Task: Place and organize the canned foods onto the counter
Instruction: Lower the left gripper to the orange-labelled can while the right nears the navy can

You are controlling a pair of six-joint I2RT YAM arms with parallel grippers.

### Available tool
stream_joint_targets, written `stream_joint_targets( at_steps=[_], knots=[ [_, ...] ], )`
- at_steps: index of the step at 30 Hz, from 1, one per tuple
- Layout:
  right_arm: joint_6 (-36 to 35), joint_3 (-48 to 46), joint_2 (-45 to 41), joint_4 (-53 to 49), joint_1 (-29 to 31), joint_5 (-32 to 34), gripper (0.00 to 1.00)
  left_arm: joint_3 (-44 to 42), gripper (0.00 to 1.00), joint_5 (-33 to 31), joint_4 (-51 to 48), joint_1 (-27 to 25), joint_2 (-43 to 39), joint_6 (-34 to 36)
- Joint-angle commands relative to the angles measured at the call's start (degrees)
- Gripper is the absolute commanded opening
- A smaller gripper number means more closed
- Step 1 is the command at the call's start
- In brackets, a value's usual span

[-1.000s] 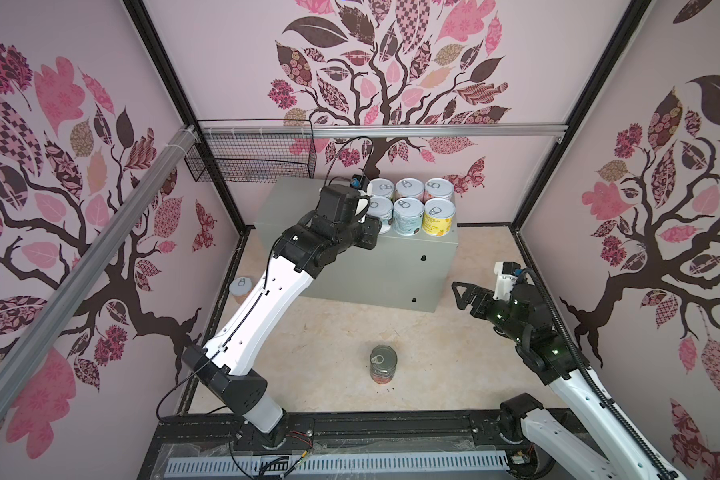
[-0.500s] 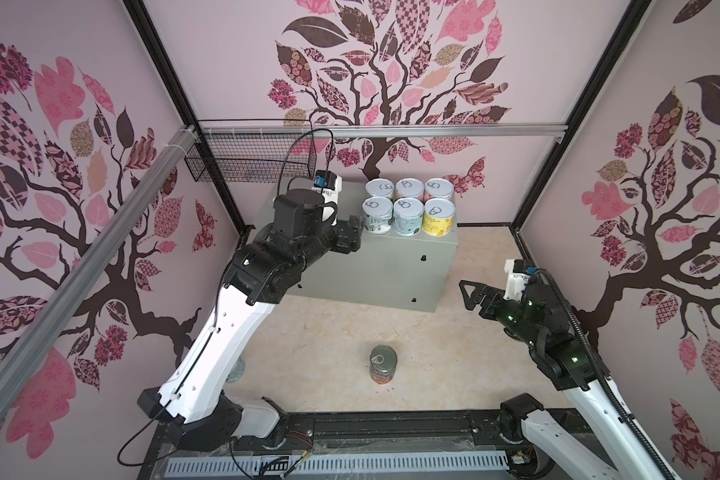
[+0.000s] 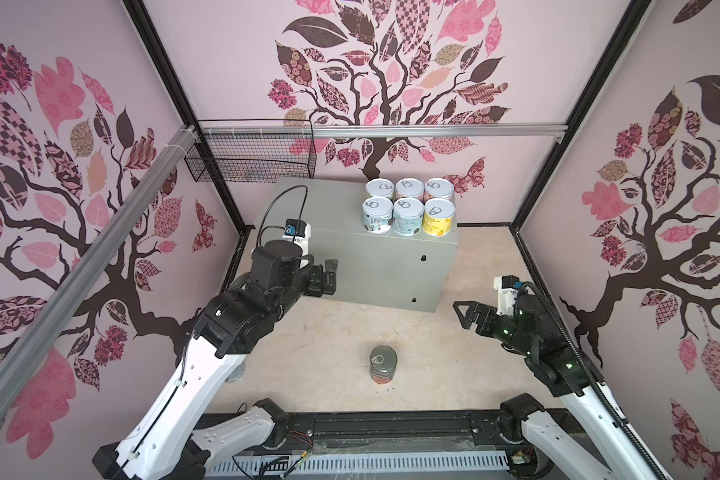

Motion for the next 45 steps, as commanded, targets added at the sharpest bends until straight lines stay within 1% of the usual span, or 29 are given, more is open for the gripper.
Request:
stream_joint_targets(
  at_steps=[1,6,9,12,14,17,22,23,26,28,33,37,41,45],
  knots=[
    [1.31,-2.16,-0.87,-1.02,0.23,-2.11,1.0,-6.04,0.98,-4.46,-1.35,0.2,-2.64,-4.02],
    [3.05,-8.19,-1.71,1.19,0.55,-3.56,1.0,-13.41,0.98,-8.19,-3.44,0.33,-4.97,-10.18],
    [4.19,-11.67,-2.25,2.73,1.21,-4.2,1.0,-18.31,0.98,-7.8,-3.71,0.42,-5.8,-13.01],
    [5.28,-13.35,-2.33,3.55,3.63,-2.77,1.0,-22.38,0.98,-11.1,-4.63,0.74,-6.8,-16.84],
    [5.96,-14.19,-1.83,4.12,5.92,-1.25,1.0,-24.93,0.98,-11.55,-4.43,2.57,-8.0,-19.72],
    [6.82,-15.53,-0.5,5.76,8.31,-0.18,1.0,-28.32,0.98,-6.57,-2.21,9.4,-9.72,-22.25],
    [6.66,-17.16,2.85,9.99,8.39,-1.83,1.0,-30.46,0.98,4.38,0.52,25.68,-9.02,-23.86],
    [6.67,-17.31,3.61,10.94,8.41,-2.18,1.0,-30.9,0.98,6.17,1.46,28.93,-8.22,-23.98],
    [7.32,-19.02,6.78,15.95,8.55,-3.56,1.0,-32.48,0.98,9.79,5.55,36.12,-4.47,-25.58],
    [7.66,-20.45,8.69,19.94,8.65,-3.53,1.0,-32.83,0.98,10.88,8.02,39.01,-1.25,-26.62],
    [6.51,-20.99,14.47,25.49,8.66,-4.53,1.0,-31.14,0.98,11.5,13.35,42.65,7.33,-28.24],
    [6.52,-21.47,18.05,29.78,8.71,-6.47,1.0,-26.11,0.98,12.11,14.29,46.67,15.89,-28.97],
    [5.86,-20.9,18.47,31.98,8.75,-5.69,1.0,-20.44,0.98,11.84,13.82,50.42,23.8,-28.21],
    [5.54,-20.31,19.17,33.87,8.77,-6.28,1.0,-15.61,0.98,11.13,14.43,52.31,29.2,-26.57]
  ],
)
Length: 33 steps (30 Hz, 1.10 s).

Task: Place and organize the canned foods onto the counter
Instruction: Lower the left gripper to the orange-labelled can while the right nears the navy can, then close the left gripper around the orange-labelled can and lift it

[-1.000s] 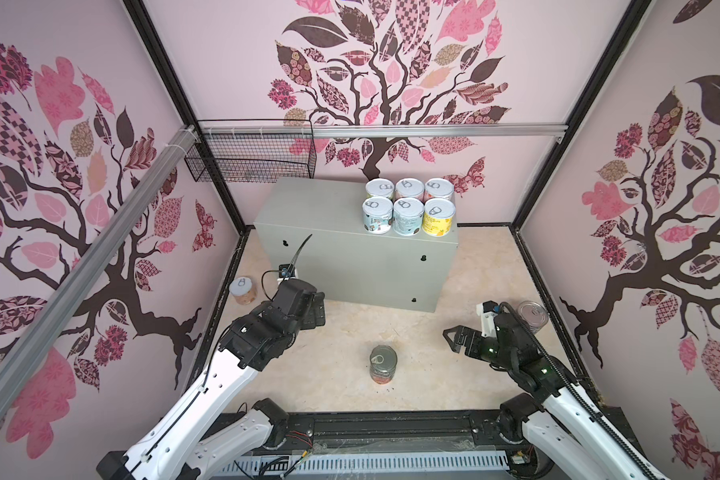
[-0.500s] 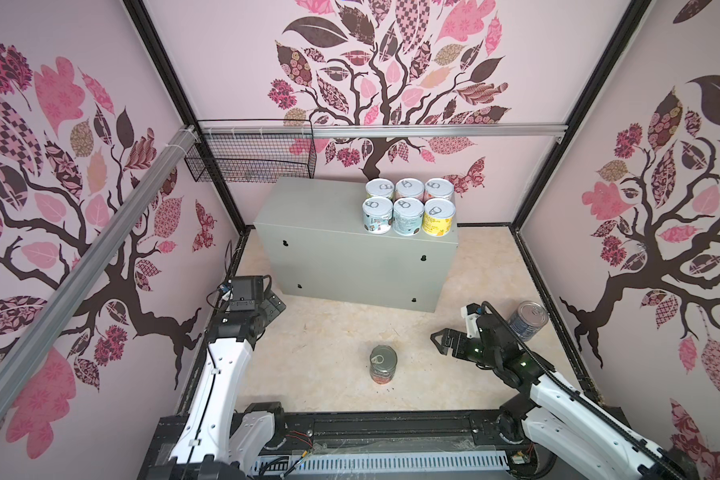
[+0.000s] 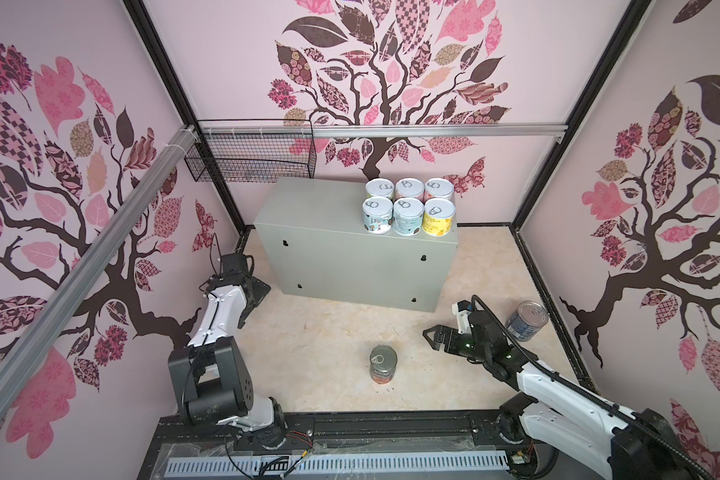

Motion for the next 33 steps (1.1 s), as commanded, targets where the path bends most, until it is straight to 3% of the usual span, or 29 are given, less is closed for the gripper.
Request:
stream_joint_targets(
  at_steps=[1,15,33],
  knots=[
    [-0.78,1.27,1.01,3.68,0.41,-1.29,1.0,5.5,0.98,-1.15,1.55,0.97,3.42,1.85],
    [1.24,0.14,3.0,8.77,3.79,-3.85,1.0,23.07,0.98,-1.61,-3.63,6.11,22.31,7.75],
    [0.66,0.4,6.49,9.54,5.21,-3.03,1.0,32.79,0.98,0.62,-4.79,6.62,32.3,10.84]
  ],
)
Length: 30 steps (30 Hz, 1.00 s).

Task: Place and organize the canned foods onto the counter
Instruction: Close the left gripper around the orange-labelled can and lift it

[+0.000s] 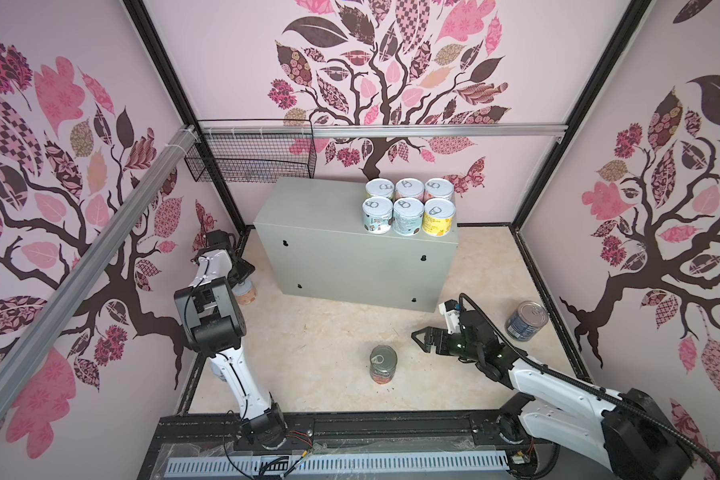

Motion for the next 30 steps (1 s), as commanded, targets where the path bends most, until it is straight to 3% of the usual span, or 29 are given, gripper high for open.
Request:
stream_joint_targets(
  at_steps=[1,8,19,30],
  knots=[
    [-0.15,0.48,0.89,1.2,0.18,0.16,1.0,2.62,0.98,-0.01,-0.77,0.26,1.64,1.27],
    [-0.26,0.57,1.6,1.38,0.2,0.55,1.0,3.39,0.98,0.3,-0.7,0.26,3.78,2.33],
    [-0.38,0.44,1.61,1.31,0.21,0.69,1.0,-0.64,0.81,-2.3,1.73,-0.94,3.65,4.38],
    [-0.33,-0.08,0.86,1.51,0.23,0.33,1.0,-6.17,0.9,-6.6,6.07,-3.49,1.03,5.54]
  ],
)
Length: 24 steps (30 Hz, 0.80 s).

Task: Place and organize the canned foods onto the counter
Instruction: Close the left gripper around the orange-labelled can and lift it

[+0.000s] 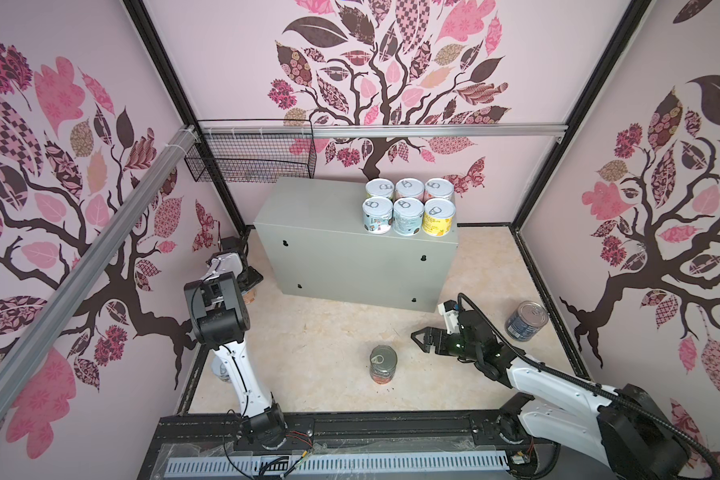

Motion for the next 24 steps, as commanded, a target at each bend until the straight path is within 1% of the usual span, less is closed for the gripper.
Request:
stream_joint_targets(
  at_steps=[1,7,11,13,16,20,22,24],
  knots=[
    [-0.25,-0.11,-0.47,0.92,0.19,0.16,1.0,-3.19,0.9,-3.28,2.62,-0.63,-2.88,0.74],
    [-0.19,-0.37,-0.64,1.21,0.27,-0.1,1.0,-6.14,0.86,-5.31,5.34,-0.65,-5.25,1.16],
    [-0.2,-0.5,-0.65,1.47,0.34,-0.24,1.0,-7.43,0.83,-5.53,7.06,-0.72,-6.33,1.41],
    [-0.15,-0.57,-0.73,1.47,0.37,-0.26,1.0,-8.15,0.79,-5.49,7.9,-0.74,-6.86,1.65],
    [-0.17,-0.67,-0.76,1.47,0.35,-0.24,1.0,-8.87,0.72,-5.51,8.57,-0.82,-7.43,1.93],
    [-0.22,-0.57,-0.83,1.47,0.42,-0.28,1.0,-9.15,0.66,-5.24,8.49,-1.16,-7.76,2.47],
    [-0.19,-0.58,-0.92,1.47,0.37,-0.37,1.0,-9.44,0.6,-5.24,8.57,-1.51,-7.93,2.54],
    [-0.23,-0.62,-1.08,1.43,0.4,-0.37,1.0,-9.76,0.57,-5.26,8.57,-1.69,-8.35,2.46]
  ],
)
